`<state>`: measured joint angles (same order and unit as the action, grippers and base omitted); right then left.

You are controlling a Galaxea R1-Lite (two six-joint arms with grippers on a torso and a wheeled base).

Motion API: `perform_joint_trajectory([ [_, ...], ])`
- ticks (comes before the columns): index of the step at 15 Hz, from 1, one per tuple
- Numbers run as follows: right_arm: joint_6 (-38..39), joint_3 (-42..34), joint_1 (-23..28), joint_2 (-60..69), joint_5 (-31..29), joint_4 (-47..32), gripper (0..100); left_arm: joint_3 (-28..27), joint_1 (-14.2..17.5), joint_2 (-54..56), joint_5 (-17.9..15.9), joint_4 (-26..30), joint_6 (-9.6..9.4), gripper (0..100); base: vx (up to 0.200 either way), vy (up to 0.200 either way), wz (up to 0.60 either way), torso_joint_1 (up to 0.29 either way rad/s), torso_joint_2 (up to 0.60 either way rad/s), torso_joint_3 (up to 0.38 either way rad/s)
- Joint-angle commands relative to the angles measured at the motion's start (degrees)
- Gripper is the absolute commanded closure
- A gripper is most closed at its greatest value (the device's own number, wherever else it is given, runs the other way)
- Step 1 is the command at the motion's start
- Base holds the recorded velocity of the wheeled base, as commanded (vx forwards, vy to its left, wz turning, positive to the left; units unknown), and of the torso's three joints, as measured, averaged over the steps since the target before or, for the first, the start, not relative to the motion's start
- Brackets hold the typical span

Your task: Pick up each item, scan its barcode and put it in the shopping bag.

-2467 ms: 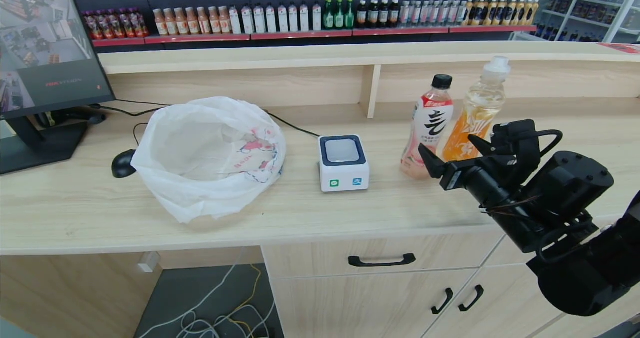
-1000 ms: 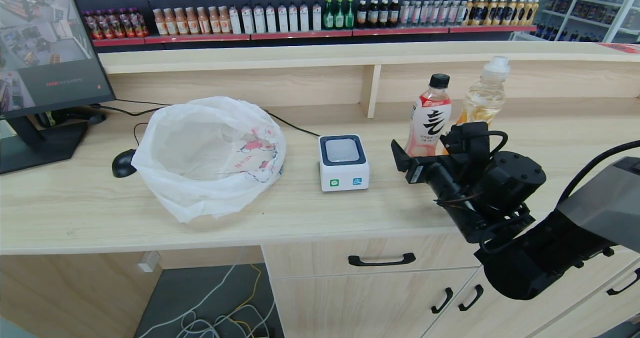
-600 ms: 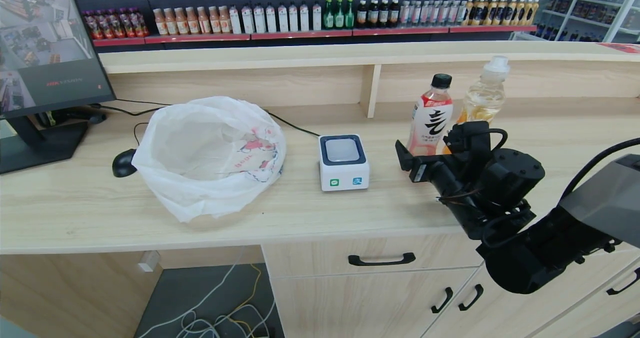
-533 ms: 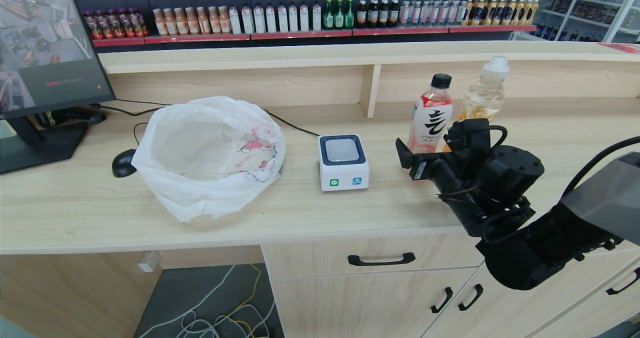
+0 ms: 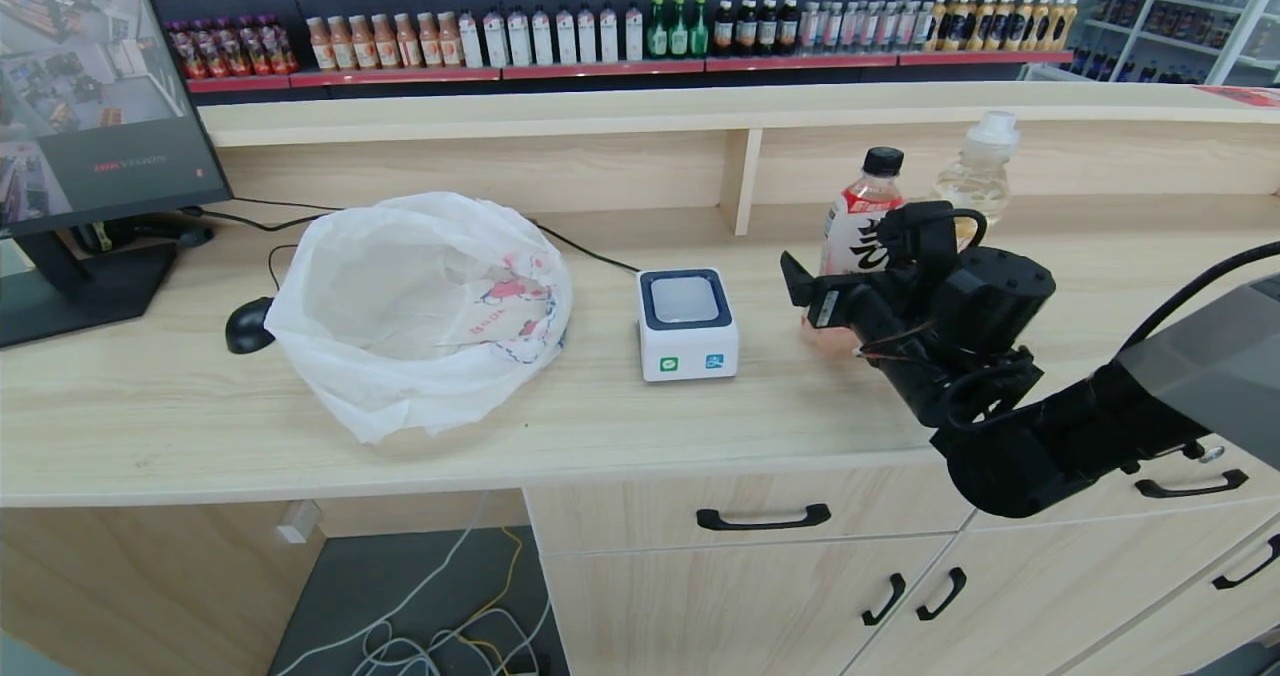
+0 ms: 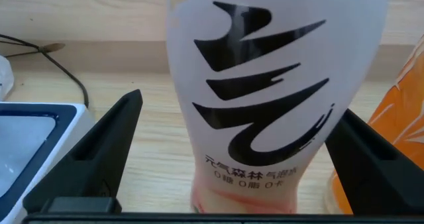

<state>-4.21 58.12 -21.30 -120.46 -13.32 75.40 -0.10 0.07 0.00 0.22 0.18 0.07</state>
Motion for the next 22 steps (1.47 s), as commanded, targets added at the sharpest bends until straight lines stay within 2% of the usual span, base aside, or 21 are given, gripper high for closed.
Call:
perform_joint_trajectory([
  [1, -0.10, 0.59, 0.82, -0.66, 0.49, -0.08, 0, 0.01, 0.01, 0.00, 0.04, -0.01, 0.01, 0, 0.000, 0.000, 0.00, 0.000, 0.00, 0.000],
  [8, -0.01, 0.67, 2.40, -1.80, 3.13, 0.01, 0, 0.01, 0.01, 0.00, 0.04, -0.01, 0.01, 0, 0.000, 0.000, 0.00, 0.000, 0.00, 0.000],
  [13, -0.01, 4.72, 2.75, -3.47, 4.45, -0.60, 0, 0.01, 0.01, 0.00, 0.04, -0.01, 0.01, 0, 0.000, 0.000, 0.00, 0.000, 0.00, 0.000],
  [22, 0.07, 4.63, 3.98, -3.56, 6.12, -0.69, 0, 0.01, 0.01, 0.00, 0.04, -0.09, 0.01, 0, 0.000, 0.000, 0.00, 0.000, 0.00, 0.000],
])
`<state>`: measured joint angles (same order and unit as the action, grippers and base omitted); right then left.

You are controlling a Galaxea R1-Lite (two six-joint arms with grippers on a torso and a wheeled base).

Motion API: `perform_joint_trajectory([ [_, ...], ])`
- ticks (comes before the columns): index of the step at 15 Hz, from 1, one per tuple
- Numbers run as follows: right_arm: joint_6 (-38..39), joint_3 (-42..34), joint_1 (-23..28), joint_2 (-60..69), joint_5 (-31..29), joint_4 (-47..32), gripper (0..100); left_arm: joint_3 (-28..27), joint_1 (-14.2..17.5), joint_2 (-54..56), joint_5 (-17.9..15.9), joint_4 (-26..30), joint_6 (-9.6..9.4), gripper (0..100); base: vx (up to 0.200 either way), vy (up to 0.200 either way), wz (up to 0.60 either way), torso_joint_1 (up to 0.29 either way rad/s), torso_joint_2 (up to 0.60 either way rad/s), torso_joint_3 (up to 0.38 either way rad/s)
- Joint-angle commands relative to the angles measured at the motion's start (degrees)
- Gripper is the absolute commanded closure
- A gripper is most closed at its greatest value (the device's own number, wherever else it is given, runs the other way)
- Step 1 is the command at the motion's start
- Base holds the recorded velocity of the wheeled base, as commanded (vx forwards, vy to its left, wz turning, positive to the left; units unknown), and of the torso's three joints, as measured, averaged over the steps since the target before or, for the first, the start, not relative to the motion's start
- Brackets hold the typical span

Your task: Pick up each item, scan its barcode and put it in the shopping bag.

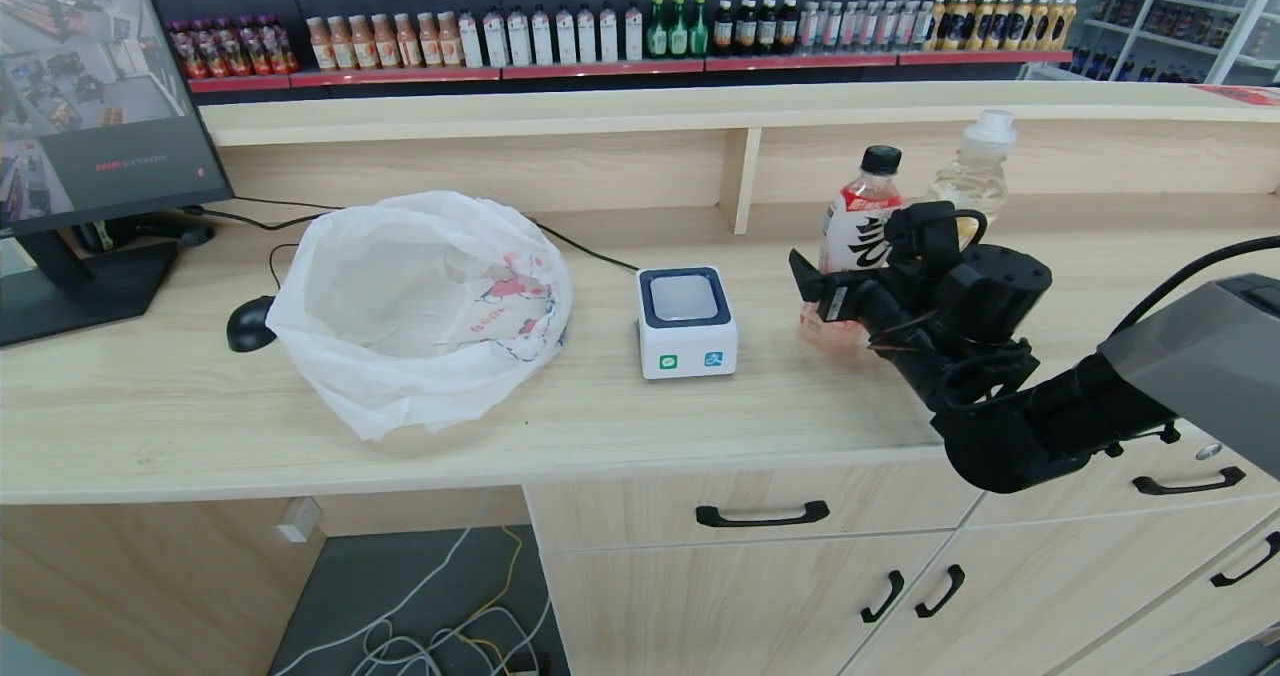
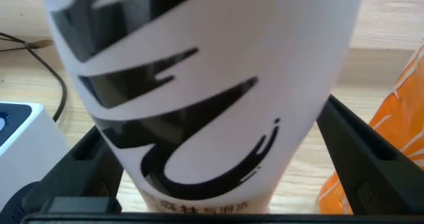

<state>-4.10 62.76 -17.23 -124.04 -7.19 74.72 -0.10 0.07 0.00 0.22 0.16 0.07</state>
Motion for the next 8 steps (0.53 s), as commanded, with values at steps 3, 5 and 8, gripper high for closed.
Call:
perform_joint_trajectory([
  [3, -0.12, 0.00, -0.09, 0.11, 0.07, 0.08, 100, 0.01, 0.01, 0.00, 0.04, -0.07, 0.01, 0, 0.000, 0.000, 0.00, 0.000, 0.00, 0.000],
  [5, -0.12, 0.08, -0.35, 0.20, 0.16, 0.17, 100, 0.01, 0.01, 0.00, 0.04, 0.02, 0.01, 0, 0.000, 0.000, 0.00, 0.000, 0.00, 0.000],
  [8, -0.12, 0.08, -0.44, 0.38, 0.78, 0.34, 100, 0.01, 0.01, 0.00, 0.04, 0.02, 0.01, 0, 0.000, 0.000, 0.00, 0.000, 0.00, 0.000],
])
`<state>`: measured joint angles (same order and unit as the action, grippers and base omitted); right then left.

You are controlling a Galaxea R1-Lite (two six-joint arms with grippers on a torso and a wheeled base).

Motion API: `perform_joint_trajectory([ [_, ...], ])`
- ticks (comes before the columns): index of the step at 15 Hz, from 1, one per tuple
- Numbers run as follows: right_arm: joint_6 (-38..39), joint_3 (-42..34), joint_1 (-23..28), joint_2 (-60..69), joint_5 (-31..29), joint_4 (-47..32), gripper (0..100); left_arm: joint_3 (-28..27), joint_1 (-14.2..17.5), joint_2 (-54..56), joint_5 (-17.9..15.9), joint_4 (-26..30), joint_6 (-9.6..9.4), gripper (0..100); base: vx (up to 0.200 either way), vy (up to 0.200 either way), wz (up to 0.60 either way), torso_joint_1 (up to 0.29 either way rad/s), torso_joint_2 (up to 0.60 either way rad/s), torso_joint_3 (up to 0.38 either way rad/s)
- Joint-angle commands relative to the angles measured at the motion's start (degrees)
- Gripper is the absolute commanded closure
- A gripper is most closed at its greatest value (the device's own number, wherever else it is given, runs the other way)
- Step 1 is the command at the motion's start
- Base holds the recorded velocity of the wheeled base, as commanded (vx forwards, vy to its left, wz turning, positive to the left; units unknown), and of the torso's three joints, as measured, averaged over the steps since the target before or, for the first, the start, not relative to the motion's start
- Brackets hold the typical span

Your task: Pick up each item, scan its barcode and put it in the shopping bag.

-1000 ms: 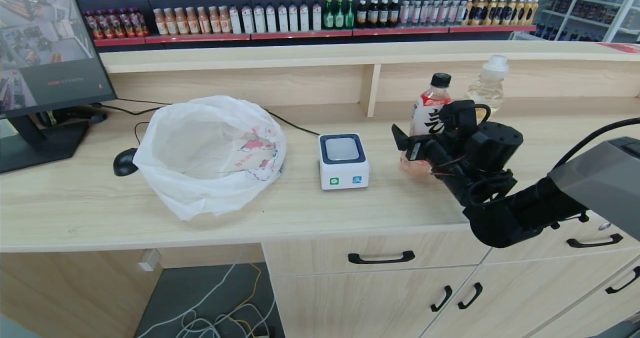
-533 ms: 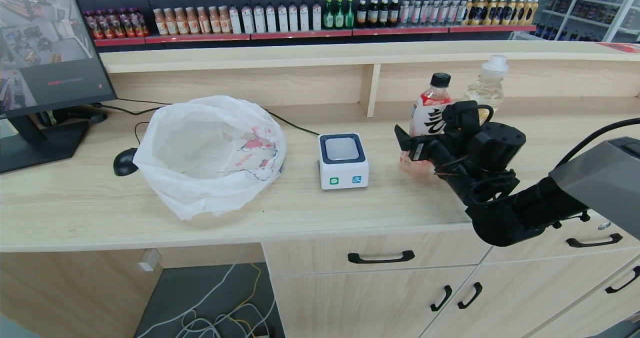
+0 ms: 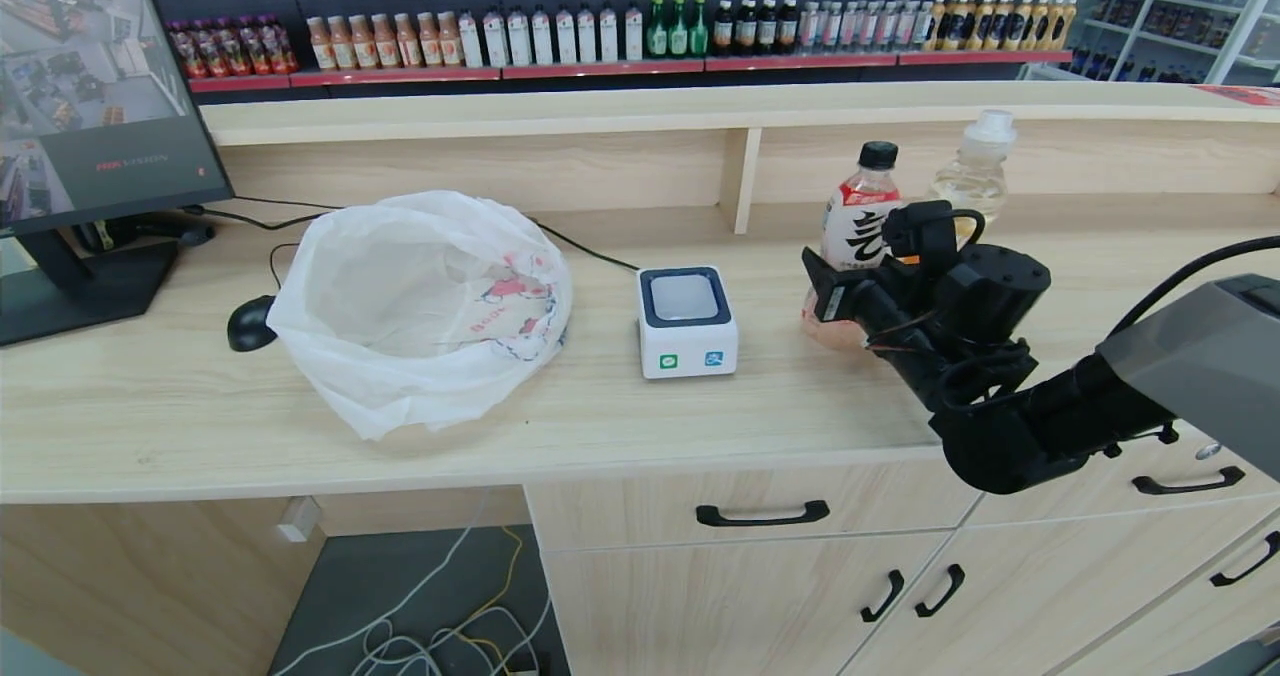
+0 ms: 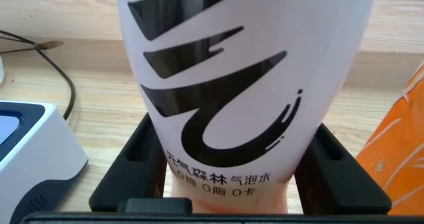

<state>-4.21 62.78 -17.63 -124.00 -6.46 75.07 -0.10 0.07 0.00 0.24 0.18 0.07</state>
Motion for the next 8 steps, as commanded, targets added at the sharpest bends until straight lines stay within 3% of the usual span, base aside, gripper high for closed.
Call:
perform_joint_trajectory([
  [1, 0.07, 0.06, -0.04, 0.60, 0.04, -0.01, 100, 0.01, 0.01, 0.00, -0.07, -0.01, 0.01, 0, 0.000, 0.000, 0.00, 0.000, 0.00, 0.000],
  [8, 0.07, 0.15, -0.04, 2.71, 0.04, -0.36, 100, 0.01, 0.01, 0.00, -0.07, -0.01, 0.01, 0, 0.000, 0.000, 0.00, 0.000, 0.00, 0.000],
])
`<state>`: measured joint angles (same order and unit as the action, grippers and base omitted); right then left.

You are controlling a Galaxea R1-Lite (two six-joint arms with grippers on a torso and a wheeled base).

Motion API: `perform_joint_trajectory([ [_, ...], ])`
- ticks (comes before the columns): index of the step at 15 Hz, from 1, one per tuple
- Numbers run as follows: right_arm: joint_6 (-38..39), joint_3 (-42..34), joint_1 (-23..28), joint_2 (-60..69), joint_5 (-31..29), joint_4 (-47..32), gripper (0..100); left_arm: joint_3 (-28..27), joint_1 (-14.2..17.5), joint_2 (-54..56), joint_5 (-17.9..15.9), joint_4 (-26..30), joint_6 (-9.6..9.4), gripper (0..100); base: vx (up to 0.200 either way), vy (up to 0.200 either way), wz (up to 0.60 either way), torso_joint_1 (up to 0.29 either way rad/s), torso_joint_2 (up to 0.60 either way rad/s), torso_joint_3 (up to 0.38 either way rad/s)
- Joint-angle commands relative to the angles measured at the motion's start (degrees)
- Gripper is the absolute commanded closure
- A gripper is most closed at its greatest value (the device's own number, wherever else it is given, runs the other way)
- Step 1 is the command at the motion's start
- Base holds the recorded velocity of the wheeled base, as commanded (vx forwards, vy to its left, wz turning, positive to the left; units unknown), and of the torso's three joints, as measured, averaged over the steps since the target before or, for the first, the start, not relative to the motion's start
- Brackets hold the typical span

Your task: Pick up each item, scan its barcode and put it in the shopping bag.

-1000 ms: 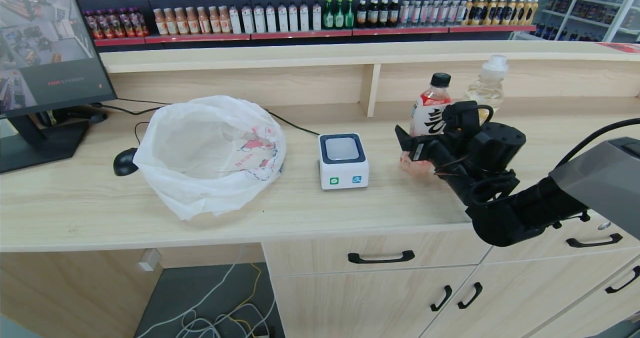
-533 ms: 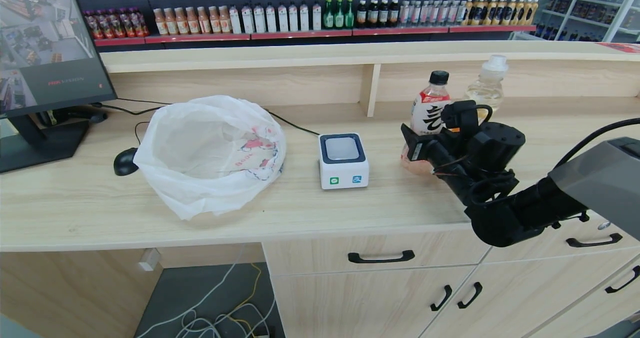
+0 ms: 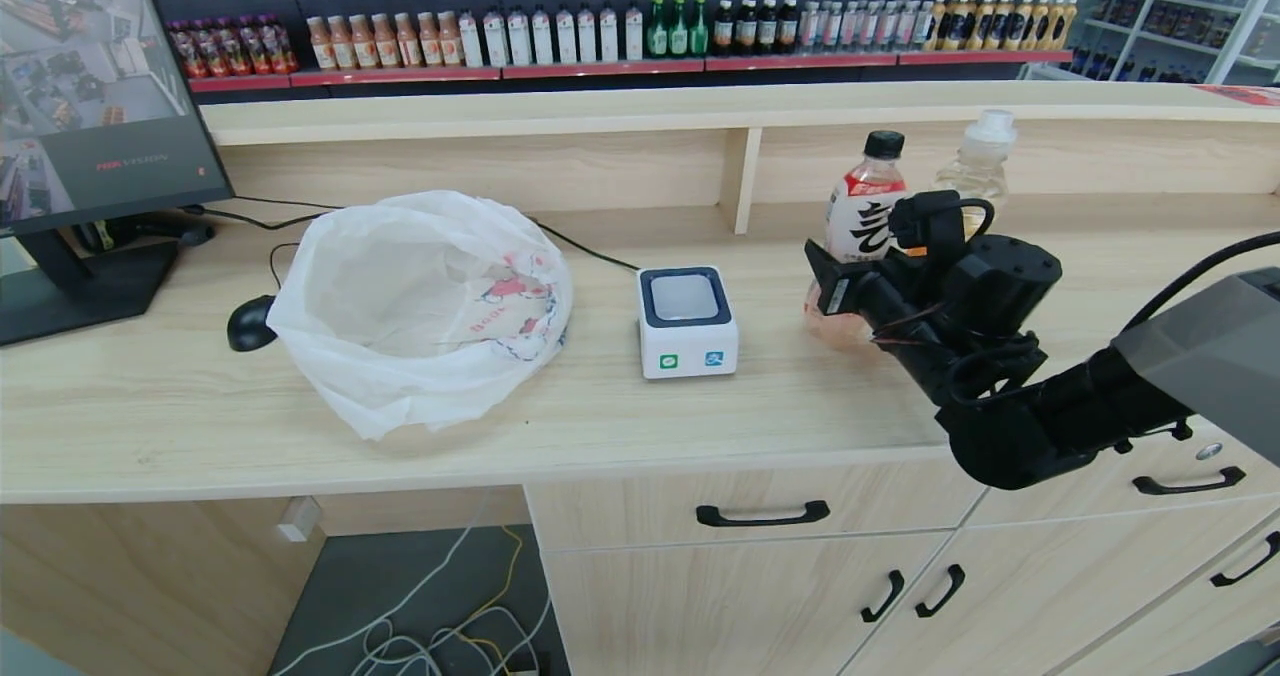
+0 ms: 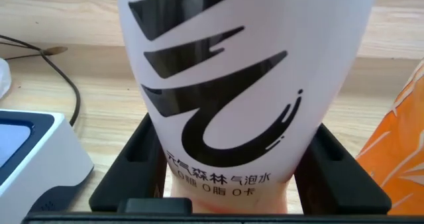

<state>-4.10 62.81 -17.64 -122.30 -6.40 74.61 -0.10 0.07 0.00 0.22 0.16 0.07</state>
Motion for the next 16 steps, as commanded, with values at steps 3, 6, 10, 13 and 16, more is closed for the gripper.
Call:
perform_joint_trajectory([
  [3, -0.03, -0.05, -0.38, 2.59, -0.02, 0.01, 100, 0.01, 0.01, 0.00, 0.04, 0.02, 0.01, 0, 0.000, 0.000, 0.00, 0.000, 0.00, 0.000],
  [6, -0.03, -0.40, -0.91, 5.58, -0.02, -0.51, 100, 0.01, 0.01, 0.00, 0.04, 0.02, 0.01, 0, 0.000, 0.000, 0.00, 0.000, 0.00, 0.000],
  [10, -0.12, -3.39, -2.84, 11.20, -0.37, -1.66, 100, 0.01, 0.01, 0.00, 0.04, 0.02, 0.01, 0, 0.000, 0.000, 0.00, 0.000, 0.00, 0.000],
  [13, -0.39, -9.19, -3.98, 16.65, -0.46, -1.39, 100, 0.01, 0.01, 0.00, -0.04, 0.02, 0.01, 0, 0.000, 0.000, 0.00, 0.000, 0.00, 0.000],
  [16, -0.83, -16.31, -5.39, 22.54, -0.63, -1.22, 100, 0.01, 0.01, 0.00, -0.04, 0.02, 0.01, 0, 0.000, 0.000, 0.00, 0.000, 0.00, 0.000],
])
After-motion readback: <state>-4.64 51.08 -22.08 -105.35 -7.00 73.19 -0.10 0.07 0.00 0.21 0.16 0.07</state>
